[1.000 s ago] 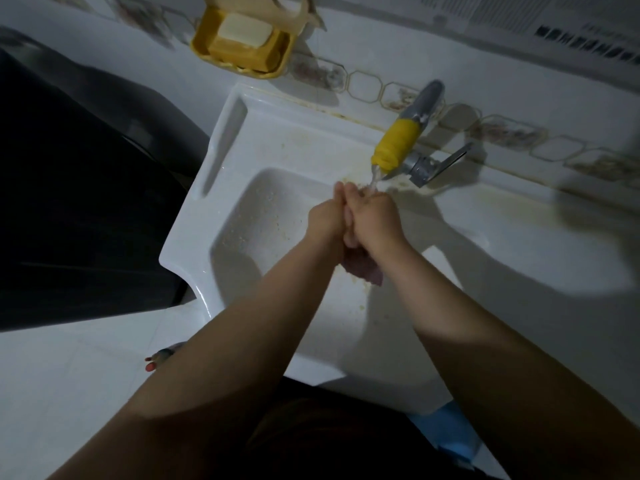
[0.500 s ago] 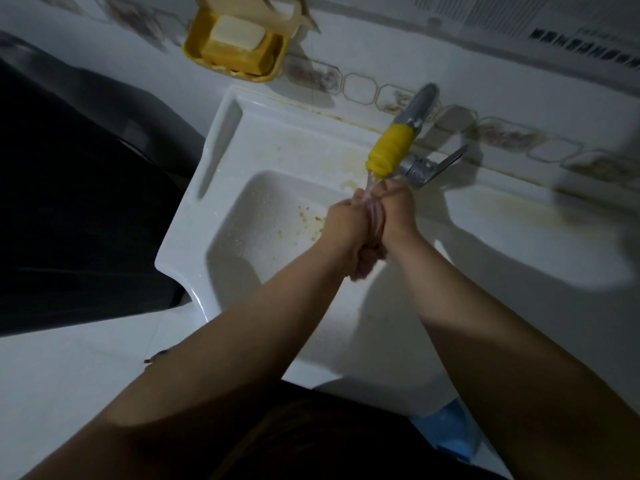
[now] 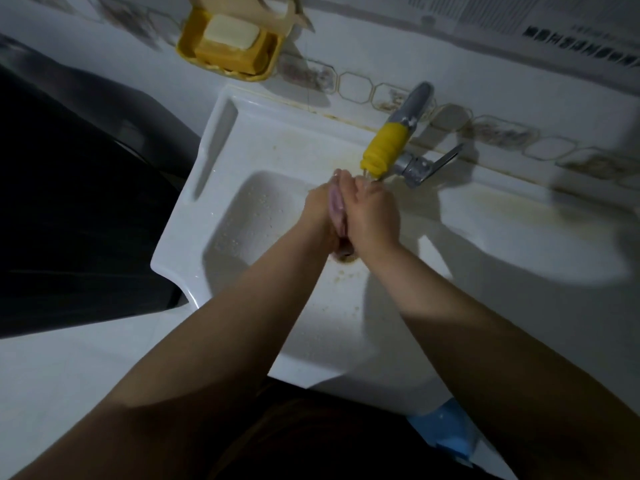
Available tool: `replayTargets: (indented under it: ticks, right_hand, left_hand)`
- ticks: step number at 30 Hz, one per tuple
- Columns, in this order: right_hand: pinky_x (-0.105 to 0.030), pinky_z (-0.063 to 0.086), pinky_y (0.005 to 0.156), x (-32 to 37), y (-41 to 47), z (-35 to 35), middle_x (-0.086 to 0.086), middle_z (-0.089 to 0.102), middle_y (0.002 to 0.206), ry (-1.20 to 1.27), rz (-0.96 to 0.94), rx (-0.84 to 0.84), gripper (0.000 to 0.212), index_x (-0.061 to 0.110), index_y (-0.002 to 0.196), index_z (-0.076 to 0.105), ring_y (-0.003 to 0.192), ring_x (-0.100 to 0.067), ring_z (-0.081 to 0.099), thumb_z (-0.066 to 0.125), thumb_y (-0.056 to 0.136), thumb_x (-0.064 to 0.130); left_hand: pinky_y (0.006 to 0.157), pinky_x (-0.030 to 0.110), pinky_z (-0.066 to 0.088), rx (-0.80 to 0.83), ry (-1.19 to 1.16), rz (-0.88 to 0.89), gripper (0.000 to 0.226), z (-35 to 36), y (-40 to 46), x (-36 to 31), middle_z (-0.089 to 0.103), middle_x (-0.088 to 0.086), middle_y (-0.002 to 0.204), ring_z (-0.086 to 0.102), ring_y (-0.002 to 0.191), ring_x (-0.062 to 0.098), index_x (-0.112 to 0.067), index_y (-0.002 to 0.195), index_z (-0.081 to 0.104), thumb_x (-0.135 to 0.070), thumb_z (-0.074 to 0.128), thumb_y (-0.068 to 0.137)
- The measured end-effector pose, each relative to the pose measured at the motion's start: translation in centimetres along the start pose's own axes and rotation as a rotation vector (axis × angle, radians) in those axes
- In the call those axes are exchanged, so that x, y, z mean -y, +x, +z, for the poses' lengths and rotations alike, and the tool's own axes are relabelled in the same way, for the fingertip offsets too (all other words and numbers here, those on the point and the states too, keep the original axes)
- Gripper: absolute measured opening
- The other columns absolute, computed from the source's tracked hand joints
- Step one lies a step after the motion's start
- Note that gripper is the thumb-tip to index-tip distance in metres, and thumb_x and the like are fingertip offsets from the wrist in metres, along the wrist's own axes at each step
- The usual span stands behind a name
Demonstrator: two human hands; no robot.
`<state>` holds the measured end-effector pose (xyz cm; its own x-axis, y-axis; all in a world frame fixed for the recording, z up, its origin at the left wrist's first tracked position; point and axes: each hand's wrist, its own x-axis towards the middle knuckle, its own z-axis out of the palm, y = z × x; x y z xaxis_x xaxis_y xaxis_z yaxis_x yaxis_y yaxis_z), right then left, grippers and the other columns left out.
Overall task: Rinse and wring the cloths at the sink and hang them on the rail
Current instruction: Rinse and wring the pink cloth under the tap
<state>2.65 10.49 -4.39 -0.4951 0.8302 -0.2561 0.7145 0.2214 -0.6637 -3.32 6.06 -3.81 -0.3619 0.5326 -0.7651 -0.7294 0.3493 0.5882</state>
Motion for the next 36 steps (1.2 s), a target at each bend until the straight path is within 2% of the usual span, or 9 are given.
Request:
replayTargets:
  ticks: [4,8,14,18,22,26,29,33,36]
  right_hand:
    - [-0.031,0.037,0.063,-2.3,2.7,-1.4,-0.012,0.066,0.076,0.130,0.141,0.008,0.044,0.011,0.076,0.062,0.071,-0.028,0.060,0.042,0.097,0.043]
    - [-0.037,0.053,0.074,-5.2,2.9,-3.1,-0.005,0.070,0.080,0.621,0.373,0.122,0.041,0.020,0.082,0.065,0.078,-0.024,0.067,0.050,0.090,0.057]
    - [-0.031,0.056,0.066,-5.9,2.3,-4.4,0.000,0.071,0.080,0.876,0.211,0.407,0.018,0.011,0.095,0.061,0.073,-0.014,0.067,0.050,0.092,-0.003]
    - [-0.015,0.047,0.060,-2.8,0.8,-2.8,0.006,0.062,0.063,0.563,0.070,0.221,0.023,0.018,0.072,0.058,0.057,0.005,0.057,0.055,0.094,0.011]
    - [-0.029,0.045,0.059,-0.7,-1.5,0.1,-0.002,0.056,0.054,0.214,-0.023,0.157,0.046,0.014,0.058,0.049,0.057,-0.017,0.058,0.050,0.094,0.043]
    - [-0.037,0.044,0.067,-0.7,1.0,-0.3,-0.019,0.062,0.072,0.227,0.146,-0.045,0.051,0.018,0.053,0.044,0.076,-0.034,0.063,0.041,0.099,0.039]
    - [-0.029,0.039,0.063,-0.3,-0.7,0.5,-0.005,0.057,0.064,0.123,0.105,0.069,0.049,0.010,0.068,0.058,0.065,-0.023,0.057,0.036,0.100,0.041]
    - [-0.032,0.046,0.069,-1.0,1.1,0.5,-0.020,0.065,0.079,0.117,0.158,0.014,0.045,0.010,0.067,0.057,0.081,-0.032,0.063,0.040,0.098,0.038]
    - [-0.035,0.048,0.071,-0.8,0.3,1.1,-0.018,0.064,0.077,0.096,0.092,0.022,0.046,0.008,0.070,0.060,0.083,-0.035,0.064,0.038,0.100,0.035]
  left_hand:
    - [0.047,0.023,0.042,0.225,0.156,-0.126,0.061,-1.0,0.2,0.7,0.054,0.010,0.061,0.050,0.047,0.017,-0.001,0.088,0.057,-0.059,0.040,0.095]
    - [0.080,0.033,0.055,0.346,0.011,0.001,0.046,-5.0,0.8,0.5,0.063,0.018,0.105,0.065,0.088,0.024,0.008,0.134,0.044,-0.017,0.049,0.096]
    - [0.053,0.026,0.045,0.033,0.135,0.132,0.021,-6.0,0.7,1.5,0.058,0.016,0.080,0.054,0.058,0.020,-0.004,0.097,0.063,-0.007,0.042,0.100]
    - [0.039,0.018,0.036,-0.143,0.114,0.060,0.034,-3.4,0.6,0.8,0.045,0.011,0.054,0.040,0.035,0.015,-0.008,0.084,0.059,-0.023,0.035,0.103]
    - [0.049,0.033,0.048,-0.133,0.188,0.077,0.037,-0.8,0.7,0.8,0.050,0.019,0.052,0.054,0.047,0.030,-0.005,0.066,0.059,-0.016,0.040,0.096]
    - [0.047,0.020,0.045,-0.084,0.135,-0.002,0.040,1.0,-0.4,2.7,0.054,0.002,0.061,0.058,0.050,0.021,0.005,0.111,0.060,-0.031,0.046,0.097]
    - [0.073,0.027,0.051,-0.118,0.330,0.084,0.039,-0.1,0.6,1.7,0.064,0.009,0.097,0.065,0.100,0.029,0.001,0.121,0.056,-0.025,0.060,0.091]
    - [0.041,0.024,0.038,-0.098,0.121,-0.063,0.045,0.5,-0.2,2.4,0.051,0.013,0.049,0.049,0.039,0.022,-0.006,0.063,0.053,-0.035,0.051,0.096]
    - [0.035,0.018,0.040,-0.175,0.141,-0.036,0.043,-0.3,0.8,2.8,0.051,0.008,0.053,0.049,0.030,0.014,-0.011,0.065,0.052,-0.034,0.043,0.100]
